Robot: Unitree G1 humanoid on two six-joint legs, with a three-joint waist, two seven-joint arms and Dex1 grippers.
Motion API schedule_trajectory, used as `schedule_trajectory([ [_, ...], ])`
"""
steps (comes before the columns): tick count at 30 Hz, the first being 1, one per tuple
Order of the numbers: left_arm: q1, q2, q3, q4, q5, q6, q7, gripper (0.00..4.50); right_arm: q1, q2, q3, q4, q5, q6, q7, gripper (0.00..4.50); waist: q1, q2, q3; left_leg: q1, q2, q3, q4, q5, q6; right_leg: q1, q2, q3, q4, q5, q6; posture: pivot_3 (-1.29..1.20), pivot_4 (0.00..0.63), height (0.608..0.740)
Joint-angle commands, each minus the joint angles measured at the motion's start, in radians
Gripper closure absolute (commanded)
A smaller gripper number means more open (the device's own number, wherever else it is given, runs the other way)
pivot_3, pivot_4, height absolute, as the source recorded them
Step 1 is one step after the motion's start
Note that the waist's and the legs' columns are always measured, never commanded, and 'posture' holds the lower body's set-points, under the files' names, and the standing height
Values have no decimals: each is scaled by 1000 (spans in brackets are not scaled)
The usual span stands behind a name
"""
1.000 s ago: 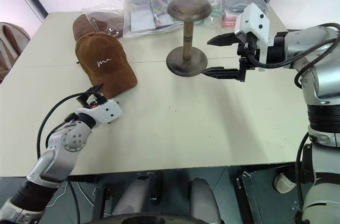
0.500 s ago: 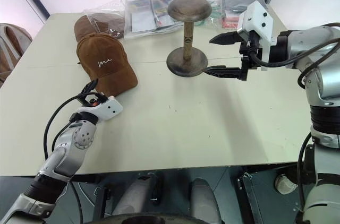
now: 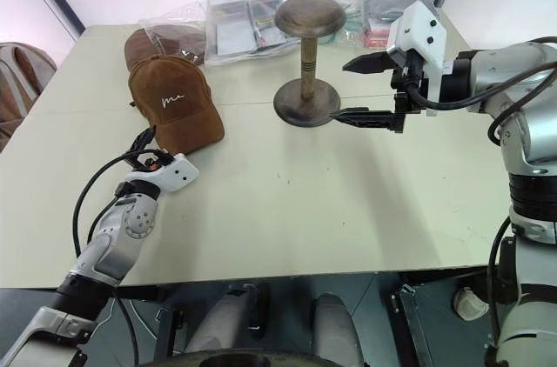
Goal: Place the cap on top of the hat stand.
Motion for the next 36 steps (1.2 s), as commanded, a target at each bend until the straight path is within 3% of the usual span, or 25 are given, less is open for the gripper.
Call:
schedule_trajectory([
  [1, 31, -9, 1, 84, -4, -5, 3, 576, -12, -10, -32, -37, 18, -1, -8, 0, 0, 0, 0, 0, 0, 0, 0, 0, 0, 0, 0, 0, 0, 0, 0, 0, 150, 740],
  [9, 44, -20, 27, 72, 8, -76, 70, 4443, -7, -10, -36, -46, 20, 4, -15, 0, 3, 6, -5, 0, 0, 0, 0, 0, 0, 1, 0, 0, 0, 0, 0, 0, 150, 740],
  [29, 97, -57, 150, -180, 20, -224, 285, 4443, -23, -7, -20, -23, 14, -6, -10, 0, 4, 2, -3, -3, 0, 0, 1, 0, 0, -1, -1, -1, 0, 0, 0, 0, 150, 740],
  [36, -28, -135, 165, -264, 24, -183, 253, 4443, -36, -24, -40, 4, 5, -11, -14, 0, 4, 1, -2, -3, -1, 0, 1, 0, 0, -1, 0, -1, 0, 0, 0, 0, 150, 740],
])
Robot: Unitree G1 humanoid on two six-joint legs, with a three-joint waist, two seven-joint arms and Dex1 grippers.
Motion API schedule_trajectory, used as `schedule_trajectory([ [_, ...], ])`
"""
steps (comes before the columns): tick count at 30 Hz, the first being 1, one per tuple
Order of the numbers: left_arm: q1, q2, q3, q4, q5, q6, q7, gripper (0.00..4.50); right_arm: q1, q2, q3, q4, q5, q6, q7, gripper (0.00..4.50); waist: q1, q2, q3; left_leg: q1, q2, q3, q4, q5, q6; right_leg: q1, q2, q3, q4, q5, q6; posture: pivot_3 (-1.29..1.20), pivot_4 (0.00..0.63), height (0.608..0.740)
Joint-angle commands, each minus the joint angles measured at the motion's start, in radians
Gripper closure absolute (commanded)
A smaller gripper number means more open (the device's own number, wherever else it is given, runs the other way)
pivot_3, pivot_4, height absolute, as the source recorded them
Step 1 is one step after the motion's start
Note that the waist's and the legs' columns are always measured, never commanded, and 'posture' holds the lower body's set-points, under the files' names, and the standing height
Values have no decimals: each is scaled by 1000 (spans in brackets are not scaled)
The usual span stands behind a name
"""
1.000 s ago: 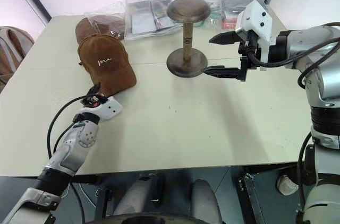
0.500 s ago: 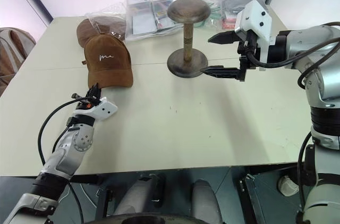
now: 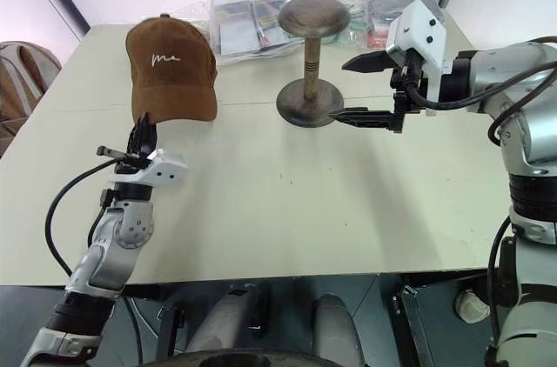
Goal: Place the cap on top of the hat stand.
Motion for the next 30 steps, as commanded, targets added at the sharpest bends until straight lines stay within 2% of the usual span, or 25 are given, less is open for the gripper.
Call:
schedule_trajectory([
  [1, -129, -34, 12, -67, 11, 18, -4, 4443, -36, -29, -45, 11, -8, -22, -11, 0, 1, -1, 1, 0, 0, 0, 0, 0, 0, 0, 0, 0, 0, 0, 0, 0, 150, 740],
  [6, -355, -116, -36, -18, 33, 40, -11, 4443, -28, -57, -62, 23, -16, -30, -18, 0, 13, -5, 2, -1, -1, 0, 2, 0, 0, 0, 0, -1, 0, 0, 1, 0, 150, 740],
  [11, -498, -209, -104, 114, 57, 26, 45, 4443, -4, -91, -86, 25, -20, -36, -28, 0, 22, -6, 2, -1, -1, 1, 2, 0, 1, 0, 1, -1, 0, 0, 1, 0, 150, 740],
  [20, -545, -343, -234, 295, 88, -57, 154, 4443, 82, -132, -152, -47, 7, 10, -58, 0, 24, -9, 5, -2, -1, 1, 2, 0, 1, 0, 1, -1, 0, 1, 1, 0, 150, 740],
  [30, -620, -418, -300, 400, 100, -110, 207, 4443, 157, -148, -211, -118, 39, 52, -96, 0, 23, -10, 5, -2, -1, 2, 2, 0, 1, 0, 1, -1, 0, 1, 2, 0, 150, 740],
])
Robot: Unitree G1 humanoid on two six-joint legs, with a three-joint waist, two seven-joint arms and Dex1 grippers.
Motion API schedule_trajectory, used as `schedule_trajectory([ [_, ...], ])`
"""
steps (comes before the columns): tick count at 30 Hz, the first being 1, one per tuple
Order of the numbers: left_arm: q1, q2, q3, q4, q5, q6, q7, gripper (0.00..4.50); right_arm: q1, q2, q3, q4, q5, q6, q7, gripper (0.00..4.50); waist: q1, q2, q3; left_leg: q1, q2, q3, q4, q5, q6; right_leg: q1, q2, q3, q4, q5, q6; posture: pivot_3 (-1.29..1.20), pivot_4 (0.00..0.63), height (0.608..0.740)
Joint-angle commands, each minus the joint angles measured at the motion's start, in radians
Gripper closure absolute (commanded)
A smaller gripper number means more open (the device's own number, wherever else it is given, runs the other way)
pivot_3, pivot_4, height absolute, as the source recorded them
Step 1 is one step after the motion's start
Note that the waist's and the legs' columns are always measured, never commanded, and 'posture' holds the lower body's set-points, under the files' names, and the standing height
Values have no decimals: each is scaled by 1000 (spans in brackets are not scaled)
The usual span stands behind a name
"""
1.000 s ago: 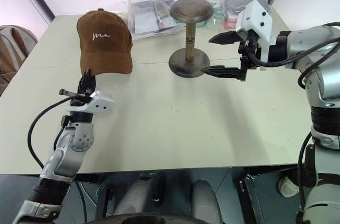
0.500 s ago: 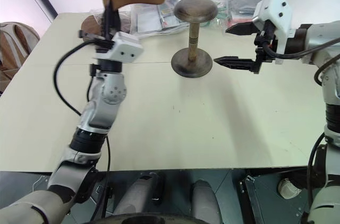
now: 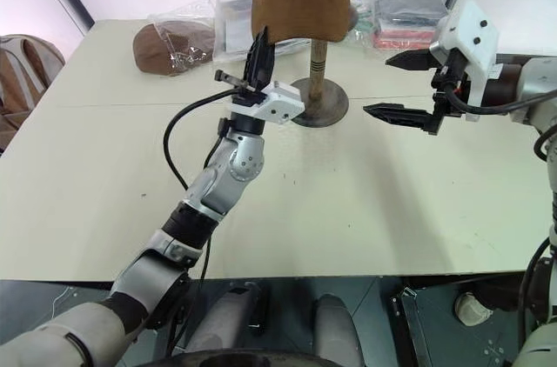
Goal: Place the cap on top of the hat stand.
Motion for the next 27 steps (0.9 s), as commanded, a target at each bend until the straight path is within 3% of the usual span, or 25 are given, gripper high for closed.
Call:
schedule_trajectory([
  [1, -28, -21, -21, 6, 11, -30, 35, 4443, 4, -24, -48, -43, 19, 5, -16, 0, 1, 0, 0, 0, 0, 0, 0, 0, 0, 0, 0, 0, 0, 0, 0, 0, 150, 740],
  [21, 100, -10, -148, 271, 8, -198, 70, 4443, 48, -50, -77, -92, 57, 34, -57, 0, 2, 0, 0, 0, 0, 0, 0, 0, 0, 0, 0, 0, 0, 0, 0, 0, 150, 740],
  [25, 114, -17, -148, 296, -47, -251, -1, 3117, 41, -54, -74, -88, 60, 32, -60, 0, 2, 0, 0, 0, -1, 0, 0, 0, 0, 0, -1, 0, 0, 0, 0, 0, 150, 740],
  [27, 119, -17, -153, 309, -62, -269, -34, 2037, 38, -55, -72, -84, 59, 28, -59, 0, 1, 0, 0, 0, -1, 0, 0, 0, 0, 0, 0, 0, 0, 0, 0, 0, 150, 740],
])
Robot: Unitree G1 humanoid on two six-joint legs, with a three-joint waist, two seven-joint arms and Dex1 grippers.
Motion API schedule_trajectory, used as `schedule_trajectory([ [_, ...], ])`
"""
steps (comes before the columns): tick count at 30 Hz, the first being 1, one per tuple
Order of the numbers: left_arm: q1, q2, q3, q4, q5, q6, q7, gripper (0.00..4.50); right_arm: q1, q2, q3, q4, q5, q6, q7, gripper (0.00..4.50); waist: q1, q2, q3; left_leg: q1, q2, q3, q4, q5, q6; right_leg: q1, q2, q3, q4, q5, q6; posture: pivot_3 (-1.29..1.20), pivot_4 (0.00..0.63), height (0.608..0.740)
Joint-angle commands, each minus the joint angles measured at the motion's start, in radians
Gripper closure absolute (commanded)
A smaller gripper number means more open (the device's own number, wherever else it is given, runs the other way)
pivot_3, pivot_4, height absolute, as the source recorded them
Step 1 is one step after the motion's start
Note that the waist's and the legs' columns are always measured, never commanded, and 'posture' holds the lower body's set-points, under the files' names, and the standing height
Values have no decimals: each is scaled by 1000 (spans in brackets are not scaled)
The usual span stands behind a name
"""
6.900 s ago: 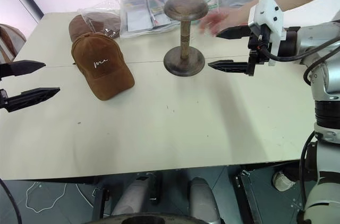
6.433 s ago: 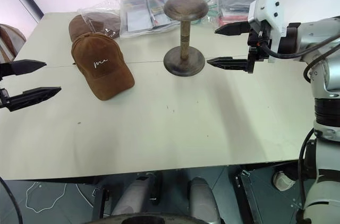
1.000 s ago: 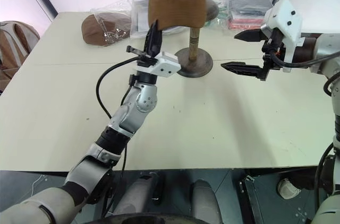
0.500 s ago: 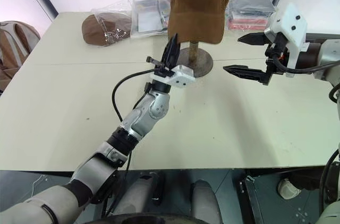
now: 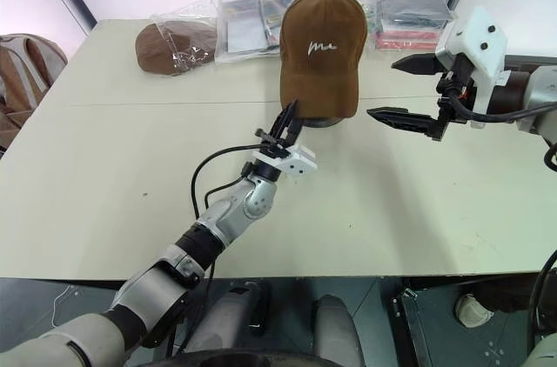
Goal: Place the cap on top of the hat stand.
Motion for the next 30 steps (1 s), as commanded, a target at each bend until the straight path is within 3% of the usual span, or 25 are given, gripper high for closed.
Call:
schedule_trajectory([
  [1, 2, -6, -11, 3, -37, -48, -53, 1515, -21, -26, -36, -17, 8, -13, -3, 0, 0, 0, 0, 0, 0, 0, 0, 0, 0, 0, 0, 0, 0, 0, 0, 0, 150, 740],
  [4, 12, -2, -25, 23, -50, -67, -113, 34, -26, -25, -31, -13, 6, -17, -4, 0, 0, 0, 0, 0, 0, 0, 0, 0, 0, 0, 0, 0, 0, 0, 0, 0, 150, 740],
  [10, 85, 22, -15, -18, -173, -107, -360, 34, -36, -12, -16, -3, 2, -33, -5, 0, -1, 1, 0, 0, 0, 0, 0, 0, 0, 0, 0, 0, 0, 0, 0, 0, 150, 740],
  [17, 151, 82, 67, -266, -460, -45, -707, 34, -43, 11, 3, -1, -1, -47, -13, 0, -3, 1, -1, 0, 1, 0, 0, 0, 0, -1, 0, 1, 0, 0, 0, 0, 150, 740],
  [23, 37, 191, 298, -556, -806, 304, -950, 34, -55, 22, 17, 0, 1, -51, -19, 0, -4, 1, 0, 0, 1, -1, 1, 0, 0, 0, 0, 0, 0, 0, 0, 0, 150, 740],
  [27, -30, 331, 418, -647, -1004, 527, -1119, 34, -50, 22, 18, 6, 0, -60, -16, 0, -17, 1, -1, 0, 1, -1, 1, 0, 0, 0, 1, 0, 0, 0, 0, 0, 150, 740],
  [30, -66, 509, 494, -677, -1143, 708, -1305, 34, -44, 26, 23, 10, -6, -70, -17, 0, -31, 0, 0, 0, 1, -1, 1, 0, 0, 1, 1, 0, -1, 0, 0, 0, 150, 740],
])
